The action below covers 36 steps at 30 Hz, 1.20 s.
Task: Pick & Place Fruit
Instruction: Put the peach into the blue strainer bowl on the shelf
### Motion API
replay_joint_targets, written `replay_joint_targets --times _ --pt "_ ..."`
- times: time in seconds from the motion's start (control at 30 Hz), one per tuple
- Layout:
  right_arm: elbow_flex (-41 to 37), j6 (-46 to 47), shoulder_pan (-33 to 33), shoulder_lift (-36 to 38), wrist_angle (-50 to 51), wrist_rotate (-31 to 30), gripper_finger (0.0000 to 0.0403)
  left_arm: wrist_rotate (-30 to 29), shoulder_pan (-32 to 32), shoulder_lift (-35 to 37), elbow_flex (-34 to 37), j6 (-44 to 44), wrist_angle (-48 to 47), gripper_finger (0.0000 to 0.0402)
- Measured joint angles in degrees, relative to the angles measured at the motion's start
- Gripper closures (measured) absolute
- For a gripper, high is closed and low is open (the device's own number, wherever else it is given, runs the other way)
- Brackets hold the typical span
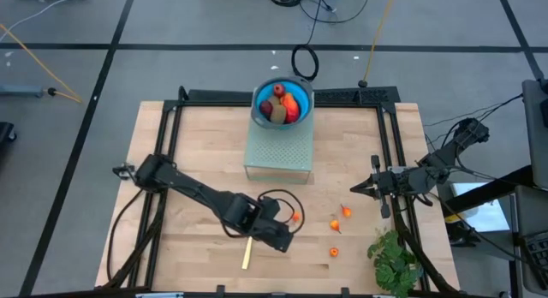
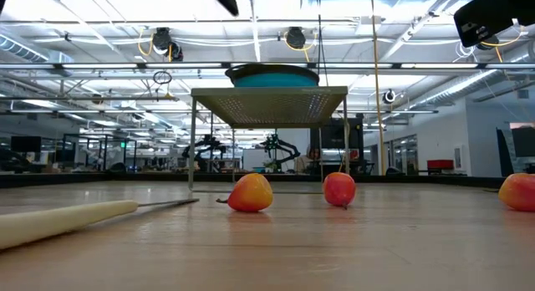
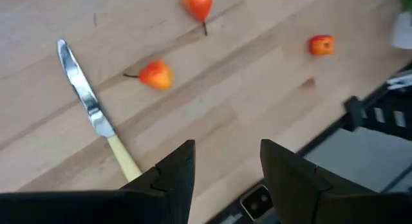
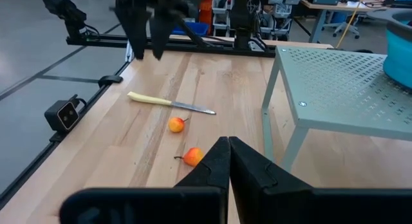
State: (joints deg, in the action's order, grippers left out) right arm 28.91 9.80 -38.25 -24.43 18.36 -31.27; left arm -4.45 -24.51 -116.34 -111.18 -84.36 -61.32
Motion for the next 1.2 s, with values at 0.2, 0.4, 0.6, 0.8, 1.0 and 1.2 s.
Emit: replay_joint_targets --times 0.2,0.4,0.6,0.8,1.0,1.2 --pt "0.0 0.0 0.0 0.0 0.3 0.0 0.0403 0.0 0.1 -3.4 0.0 4.3 -0.1 0.0229" --pt "0.0 0.0 0.0 0.0 0.5 0.0 0.0403 -3.2 0.2 -5.0 0.0 14.5 -0.1 0.0229" --pt "0.0 0.0 0.0 0.0 1.3 0.0 0.0403 -6.6 0.4 -5.2 0.1 23.8 -1.3 0.0219" --pt "0.0 0.0 0.0 0.0 1.8 0.0 0.0403 -8.1 0.5 -5.2 0.3 34.0 -1.9 0.0156" --pt "0.0 0.0 0.0 0.0 1.9 0.0 0.0403 -8.1 0.2 -5.1 4.1 45.1 -1.3 0.009" --pt "0.0 -1.4 0.0 0.0 1.9 0.0 0.0403 -8.0 -0.4 -5.2 11.4 56.1 3.5 0.006"
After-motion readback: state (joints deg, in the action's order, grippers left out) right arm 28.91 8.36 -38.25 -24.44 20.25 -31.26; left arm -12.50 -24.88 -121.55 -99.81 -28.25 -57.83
